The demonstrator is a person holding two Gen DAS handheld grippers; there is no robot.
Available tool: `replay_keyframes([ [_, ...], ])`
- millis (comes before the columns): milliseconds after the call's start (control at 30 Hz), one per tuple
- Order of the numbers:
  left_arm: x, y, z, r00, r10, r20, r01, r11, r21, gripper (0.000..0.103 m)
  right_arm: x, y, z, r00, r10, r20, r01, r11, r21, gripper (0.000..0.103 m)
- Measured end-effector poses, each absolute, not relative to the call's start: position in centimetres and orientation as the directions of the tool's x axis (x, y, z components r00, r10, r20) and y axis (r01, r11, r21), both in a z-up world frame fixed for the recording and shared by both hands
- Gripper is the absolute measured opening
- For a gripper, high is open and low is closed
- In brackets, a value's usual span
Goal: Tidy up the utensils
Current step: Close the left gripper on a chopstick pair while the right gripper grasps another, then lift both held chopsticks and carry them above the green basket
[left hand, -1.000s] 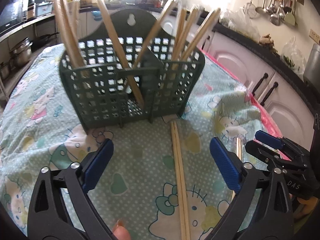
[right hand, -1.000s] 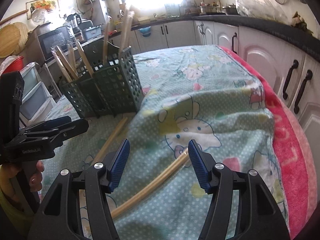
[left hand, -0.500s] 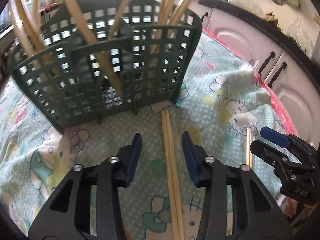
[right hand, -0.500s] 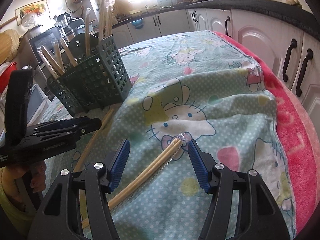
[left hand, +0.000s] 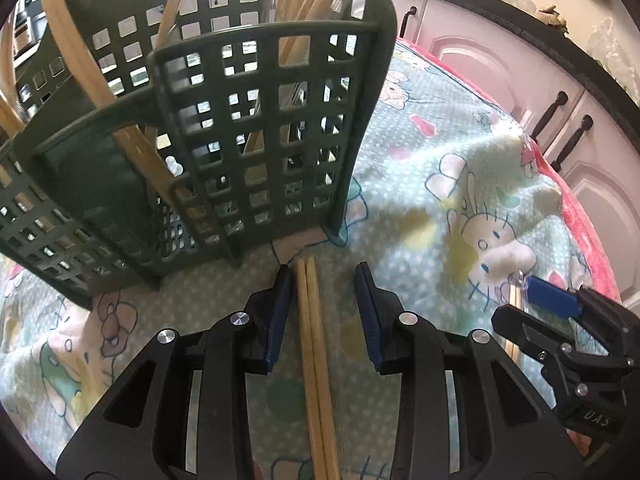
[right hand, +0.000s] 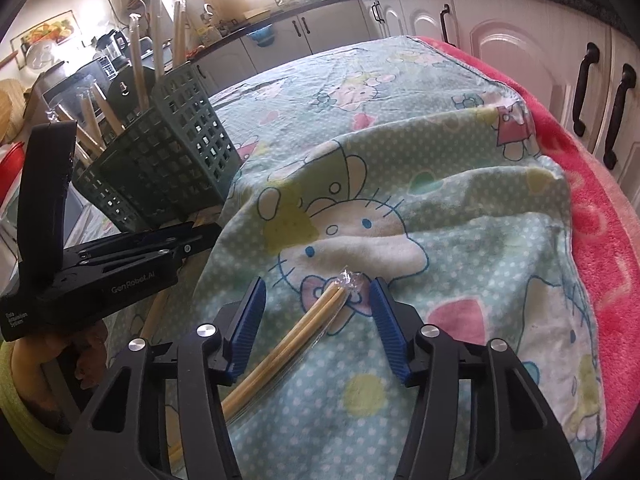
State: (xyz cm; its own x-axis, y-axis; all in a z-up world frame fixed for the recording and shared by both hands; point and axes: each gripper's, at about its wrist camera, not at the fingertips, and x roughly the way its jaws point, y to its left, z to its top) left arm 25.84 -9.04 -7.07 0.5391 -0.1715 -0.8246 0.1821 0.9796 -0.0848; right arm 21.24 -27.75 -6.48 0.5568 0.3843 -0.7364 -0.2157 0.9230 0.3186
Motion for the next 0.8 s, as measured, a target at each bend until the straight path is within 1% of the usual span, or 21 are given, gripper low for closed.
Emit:
replay_keyframes([
  [67,26.1,-9.4,-7.2,0.542,-0.167,-0.823,0.177,0.981,-0.082,0.026,21.4,-27.9,-6.6,0.557,0.384,-0.736,-0.209,0.923,0.323,0.045],
  [167,26.5,-9.9,-7.2,0.549,-0.163,-0.820,0.166,0.983,-0.085,0.026,21.6,-28.1,-6.7,0.558,0.381,-0.738,-0.199,0.924,0.326,0.036],
  [233,26.8,-10.1,-7.3,0.555,-0.155,-0.817,0.153,0.985,-0.082,0.021,21.8,-28.3,-6.8,0.559,0.374,-0.740,-0.191,0.926,0.325,0.024],
  [333,27.0,-10.6,-7.3,0.561,-0.148,-0.814,0.141,0.987,-0.082,0.016,21.9,-28.9,-7.0,0.560,0.384,-0.734,-0.175,0.921,0.349,0.014],
  [467,27.2,-10.9,-7.4,0.559,-0.152,-0.815,0.144,0.986,-0.085,0.012,21.7,-28.9,-6.7,0.567,0.392,-0.725,-0.182,0.917,0.354,0.010],
  [533,27.2,-10.8,-7.2,0.556,-0.161,-0.815,0.145,0.985,-0.096,0.008,21.5,-28.8,-6.4,0.569,0.404,-0.716,-0.195,0.912,0.360,0.009],
  [800,25.6,-8.8,-5.1,0.565,-0.246,-0.787,0.156,0.969,-0.191,0.007,20.2,-28.3,-3.8,0.604,0.441,-0.664,-0.257,0.896,0.362,0.008],
])
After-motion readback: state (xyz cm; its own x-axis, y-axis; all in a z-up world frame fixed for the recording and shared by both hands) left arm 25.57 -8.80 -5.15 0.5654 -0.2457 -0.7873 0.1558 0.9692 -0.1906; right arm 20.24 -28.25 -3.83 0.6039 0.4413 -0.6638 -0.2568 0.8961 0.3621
